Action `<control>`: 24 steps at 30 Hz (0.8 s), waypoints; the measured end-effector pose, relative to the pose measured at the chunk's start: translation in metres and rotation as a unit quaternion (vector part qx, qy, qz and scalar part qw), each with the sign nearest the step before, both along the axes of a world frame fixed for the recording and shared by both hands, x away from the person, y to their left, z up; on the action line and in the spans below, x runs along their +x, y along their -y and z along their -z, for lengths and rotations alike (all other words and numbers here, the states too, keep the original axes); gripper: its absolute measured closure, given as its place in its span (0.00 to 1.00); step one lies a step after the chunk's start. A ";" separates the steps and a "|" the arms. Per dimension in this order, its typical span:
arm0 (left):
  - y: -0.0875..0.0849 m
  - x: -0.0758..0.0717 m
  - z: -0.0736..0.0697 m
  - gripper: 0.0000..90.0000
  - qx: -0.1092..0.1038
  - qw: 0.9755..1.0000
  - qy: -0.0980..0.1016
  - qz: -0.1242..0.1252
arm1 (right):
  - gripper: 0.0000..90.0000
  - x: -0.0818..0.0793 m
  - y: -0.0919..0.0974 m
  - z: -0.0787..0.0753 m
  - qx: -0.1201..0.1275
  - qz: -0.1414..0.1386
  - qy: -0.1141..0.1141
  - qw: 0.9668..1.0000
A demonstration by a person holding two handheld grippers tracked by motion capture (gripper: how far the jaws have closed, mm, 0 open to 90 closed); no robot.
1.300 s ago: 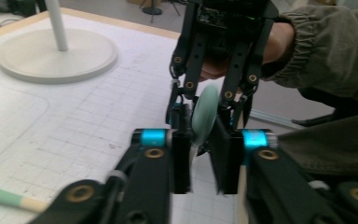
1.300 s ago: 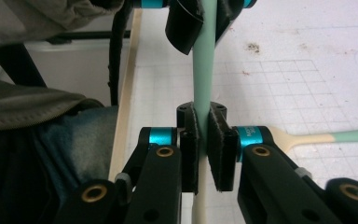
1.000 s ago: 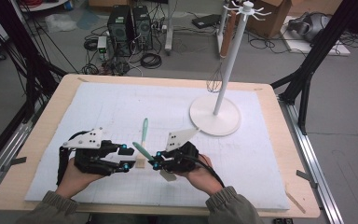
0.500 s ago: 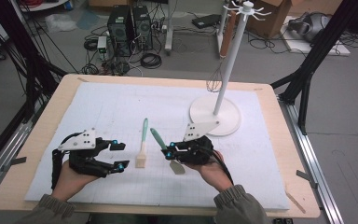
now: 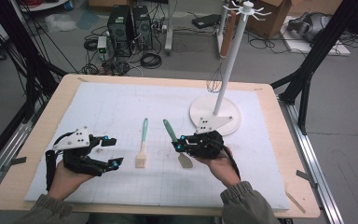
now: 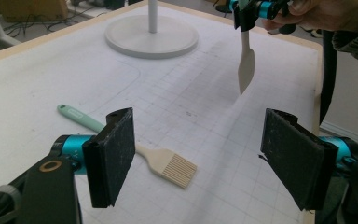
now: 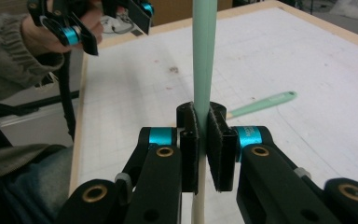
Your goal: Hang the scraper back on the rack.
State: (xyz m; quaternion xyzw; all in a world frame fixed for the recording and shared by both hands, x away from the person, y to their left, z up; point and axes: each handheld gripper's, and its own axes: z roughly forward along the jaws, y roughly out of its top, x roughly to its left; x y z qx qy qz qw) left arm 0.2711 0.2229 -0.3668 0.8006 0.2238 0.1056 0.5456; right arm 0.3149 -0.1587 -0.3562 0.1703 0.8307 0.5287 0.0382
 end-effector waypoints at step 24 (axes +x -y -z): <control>-0.010 -0.002 0.003 0.16 0.007 0.999 0.010 -0.047 | 0.94 0.017 0.056 -0.043 0.025 0.062 0.033 0.997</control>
